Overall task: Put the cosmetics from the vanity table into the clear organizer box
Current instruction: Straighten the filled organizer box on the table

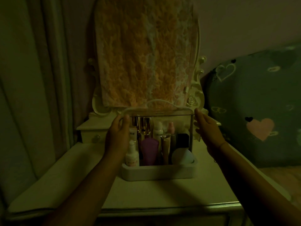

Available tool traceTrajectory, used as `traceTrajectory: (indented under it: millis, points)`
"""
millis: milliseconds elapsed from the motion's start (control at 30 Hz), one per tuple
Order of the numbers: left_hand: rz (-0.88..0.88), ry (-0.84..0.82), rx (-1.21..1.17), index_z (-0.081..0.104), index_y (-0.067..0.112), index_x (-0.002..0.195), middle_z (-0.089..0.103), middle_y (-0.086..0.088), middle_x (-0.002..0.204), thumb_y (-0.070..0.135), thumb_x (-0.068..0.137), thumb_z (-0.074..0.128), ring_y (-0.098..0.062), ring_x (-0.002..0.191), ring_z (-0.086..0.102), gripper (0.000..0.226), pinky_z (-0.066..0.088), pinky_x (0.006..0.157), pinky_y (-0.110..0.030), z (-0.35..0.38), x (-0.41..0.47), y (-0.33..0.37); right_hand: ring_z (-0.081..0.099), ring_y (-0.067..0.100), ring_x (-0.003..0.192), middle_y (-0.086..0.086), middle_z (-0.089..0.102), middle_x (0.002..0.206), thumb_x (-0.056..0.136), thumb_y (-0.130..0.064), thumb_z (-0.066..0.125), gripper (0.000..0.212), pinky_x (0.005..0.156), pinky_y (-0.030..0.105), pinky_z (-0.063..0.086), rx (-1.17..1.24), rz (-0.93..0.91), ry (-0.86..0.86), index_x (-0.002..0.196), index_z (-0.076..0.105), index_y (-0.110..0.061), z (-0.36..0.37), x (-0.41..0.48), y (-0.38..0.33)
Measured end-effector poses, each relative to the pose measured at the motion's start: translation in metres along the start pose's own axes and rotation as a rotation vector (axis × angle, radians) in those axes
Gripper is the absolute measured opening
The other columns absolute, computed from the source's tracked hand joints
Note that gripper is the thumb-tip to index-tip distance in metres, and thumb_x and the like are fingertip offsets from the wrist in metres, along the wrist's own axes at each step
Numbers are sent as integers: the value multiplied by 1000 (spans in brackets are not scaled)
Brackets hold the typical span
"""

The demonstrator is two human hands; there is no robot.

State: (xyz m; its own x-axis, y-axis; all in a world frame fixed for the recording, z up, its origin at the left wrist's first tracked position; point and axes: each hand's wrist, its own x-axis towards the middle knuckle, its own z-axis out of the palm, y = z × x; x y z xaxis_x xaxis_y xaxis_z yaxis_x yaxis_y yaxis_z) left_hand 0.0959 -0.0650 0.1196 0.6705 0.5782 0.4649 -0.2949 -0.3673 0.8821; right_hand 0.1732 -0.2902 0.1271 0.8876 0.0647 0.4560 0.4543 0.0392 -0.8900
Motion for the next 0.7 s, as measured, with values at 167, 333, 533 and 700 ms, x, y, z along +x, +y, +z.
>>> traceTrajectory:
  millis: [167,333,533,700]
  points:
    - [-1,30,5,46,24,131,53,0,131,44,92,43,3,93,44,44,34,71,-15,-1,-5,-3,56,4,87,-16,59,87,93,-43,40,21,72,25,44,-54,-17,94,86,59,-36,-2,1,8]
    - [-23,14,2,43,22,134,52,0,135,45,90,45,-12,119,48,49,37,87,-23,-6,-22,-18,56,2,89,-9,61,97,91,-36,47,32,75,23,45,-132,-58,126,116,57,-19,-4,-17,23]
    - [-109,-57,18,48,19,129,58,-6,126,37,89,52,-21,113,55,44,47,94,-41,-5,-38,-39,62,-7,82,-20,63,91,82,-24,64,20,60,10,48,-187,-104,36,98,60,-35,-6,-43,47]
    - [-98,-90,56,53,22,121,62,1,113,41,86,55,-17,105,58,40,49,87,-38,-4,-43,-53,51,5,105,-12,53,111,74,-17,73,55,84,17,41,-158,-41,57,124,49,-17,-7,-50,65]
